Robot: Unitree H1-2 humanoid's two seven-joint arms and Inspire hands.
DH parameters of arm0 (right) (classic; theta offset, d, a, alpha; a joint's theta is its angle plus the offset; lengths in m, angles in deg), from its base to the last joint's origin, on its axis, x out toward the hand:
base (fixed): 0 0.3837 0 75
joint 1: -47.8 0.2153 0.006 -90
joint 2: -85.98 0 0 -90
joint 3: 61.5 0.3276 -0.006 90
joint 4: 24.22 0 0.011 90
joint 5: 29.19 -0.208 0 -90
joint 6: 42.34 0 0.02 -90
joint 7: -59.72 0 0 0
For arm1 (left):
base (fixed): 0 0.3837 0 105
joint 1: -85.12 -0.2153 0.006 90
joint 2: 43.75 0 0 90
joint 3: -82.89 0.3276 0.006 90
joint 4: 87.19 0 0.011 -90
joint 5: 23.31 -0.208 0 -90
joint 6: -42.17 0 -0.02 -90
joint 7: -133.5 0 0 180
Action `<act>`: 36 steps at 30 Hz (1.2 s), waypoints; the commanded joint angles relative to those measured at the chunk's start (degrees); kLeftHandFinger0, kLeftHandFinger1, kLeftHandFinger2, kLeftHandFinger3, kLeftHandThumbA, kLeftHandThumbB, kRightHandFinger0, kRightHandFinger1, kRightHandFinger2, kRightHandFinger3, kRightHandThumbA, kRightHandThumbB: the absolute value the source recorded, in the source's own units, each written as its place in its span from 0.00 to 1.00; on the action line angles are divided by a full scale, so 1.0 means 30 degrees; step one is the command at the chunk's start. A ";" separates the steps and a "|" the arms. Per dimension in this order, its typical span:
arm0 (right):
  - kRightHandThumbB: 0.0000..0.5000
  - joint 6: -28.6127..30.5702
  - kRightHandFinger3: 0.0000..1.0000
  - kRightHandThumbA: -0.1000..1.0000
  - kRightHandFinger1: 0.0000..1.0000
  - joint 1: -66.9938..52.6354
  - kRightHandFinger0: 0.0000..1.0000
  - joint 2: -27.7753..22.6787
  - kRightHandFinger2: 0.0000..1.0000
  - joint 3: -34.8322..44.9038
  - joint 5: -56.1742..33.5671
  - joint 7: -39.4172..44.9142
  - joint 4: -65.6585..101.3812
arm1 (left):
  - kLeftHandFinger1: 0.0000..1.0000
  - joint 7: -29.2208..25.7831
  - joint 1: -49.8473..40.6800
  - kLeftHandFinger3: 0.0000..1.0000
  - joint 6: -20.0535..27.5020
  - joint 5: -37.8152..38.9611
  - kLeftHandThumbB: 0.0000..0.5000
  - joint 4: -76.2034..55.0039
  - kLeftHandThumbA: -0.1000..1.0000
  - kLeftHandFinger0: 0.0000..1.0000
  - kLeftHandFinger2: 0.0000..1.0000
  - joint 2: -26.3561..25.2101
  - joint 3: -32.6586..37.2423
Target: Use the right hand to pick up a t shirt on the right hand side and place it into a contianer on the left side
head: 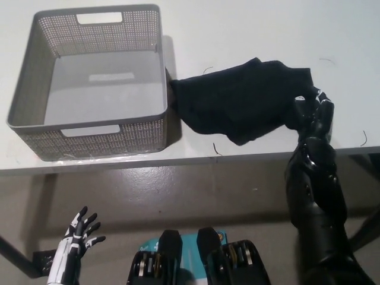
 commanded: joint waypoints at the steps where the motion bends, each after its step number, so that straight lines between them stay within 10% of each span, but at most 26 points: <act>1: 0.09 -0.4043 0.74 0.00 0.03 0.2586 0.00 0.0803 0.41 0.1962 -0.6136 0.1509 0.2962 | 0.90 0.0103 -0.0290 1.00 0.0633 0.0084 0.79 -0.0264 0.95 0.80 0.93 -0.0106 -0.0118; 4: 0.08 -0.4715 0.90 0.00 0.04 0.2656 0.00 0.1018 0.41 0.2637 -0.7139 0.1165 0.3215 | 0.89 -0.0032 -0.0249 0.99 0.0781 -0.0029 0.82 -0.0116 0.95 0.78 0.92 -0.0040 -0.0140; 8: 0.08 -0.5511 0.81 0.00 0.03 0.2717 0.00 0.1118 0.39 0.2978 -0.7765 0.1040 0.3291 | 0.91 0.0113 -0.0252 0.99 0.0847 0.0151 0.83 0.0047 0.95 0.80 0.92 -0.0048 -0.0128; 17: 0.04 -0.7837 0.97 0.00 0.00 0.3682 0.00 0.1860 0.32 0.4559 -1.1483 -0.0192 0.4930 | 0.91 0.0124 -0.0409 0.99 0.0886 0.0255 0.78 -0.0101 0.93 0.80 0.92 0.0057 -0.0144; 26: 0.15 -0.7888 1.00 0.00 0.00 0.4662 0.00 0.1817 0.46 0.3922 -1.5648 -0.1900 0.7129 | 0.94 0.0248 -0.0509 1.00 0.0636 0.0250 0.72 -0.0297 0.94 0.82 0.95 -0.0014 -0.0116; 36: 0.03 -0.7888 1.00 0.00 0.00 0.7610 0.00 0.1047 0.33 0.4803 -1.8591 -0.4745 0.8069 | 0.91 0.0237 -0.0523 1.00 0.0944 0.0460 0.79 -0.0023 0.91 0.82 0.92 0.0123 -0.0193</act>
